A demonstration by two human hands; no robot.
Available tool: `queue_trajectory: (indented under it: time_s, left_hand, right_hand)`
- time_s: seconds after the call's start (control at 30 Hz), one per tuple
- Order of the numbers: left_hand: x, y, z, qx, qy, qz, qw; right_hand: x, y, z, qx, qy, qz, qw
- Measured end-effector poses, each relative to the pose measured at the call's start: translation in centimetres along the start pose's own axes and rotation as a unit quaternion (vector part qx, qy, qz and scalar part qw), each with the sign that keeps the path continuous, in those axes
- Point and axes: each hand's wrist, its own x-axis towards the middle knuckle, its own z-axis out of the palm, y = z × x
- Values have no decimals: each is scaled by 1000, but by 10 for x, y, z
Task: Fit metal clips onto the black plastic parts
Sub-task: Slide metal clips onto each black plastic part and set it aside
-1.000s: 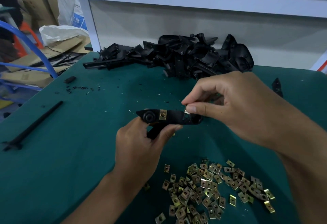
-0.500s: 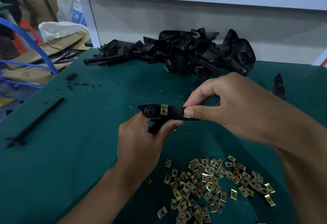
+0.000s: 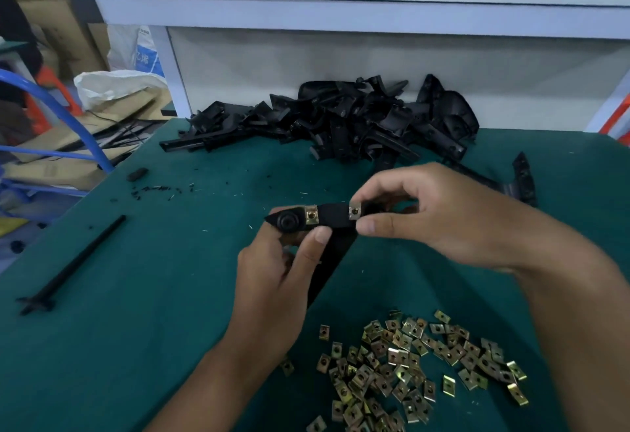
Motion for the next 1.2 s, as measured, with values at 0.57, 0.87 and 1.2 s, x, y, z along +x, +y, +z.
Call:
queue_trajectory:
  time_s: [0.57,0.87,1.2]
  left_hand:
    - [-64,93,53,-90,-223,80,967]
    - [-199,149,161,-231,-440,30,867]
    - [-285,156,236,-140,-657,-41,740]
  right_hand:
    - [-195,-16,6,53,311,58,947]
    - [-405,-41,43,-14,500,249,829]
    - [-528,10,100,16,575,414,706]
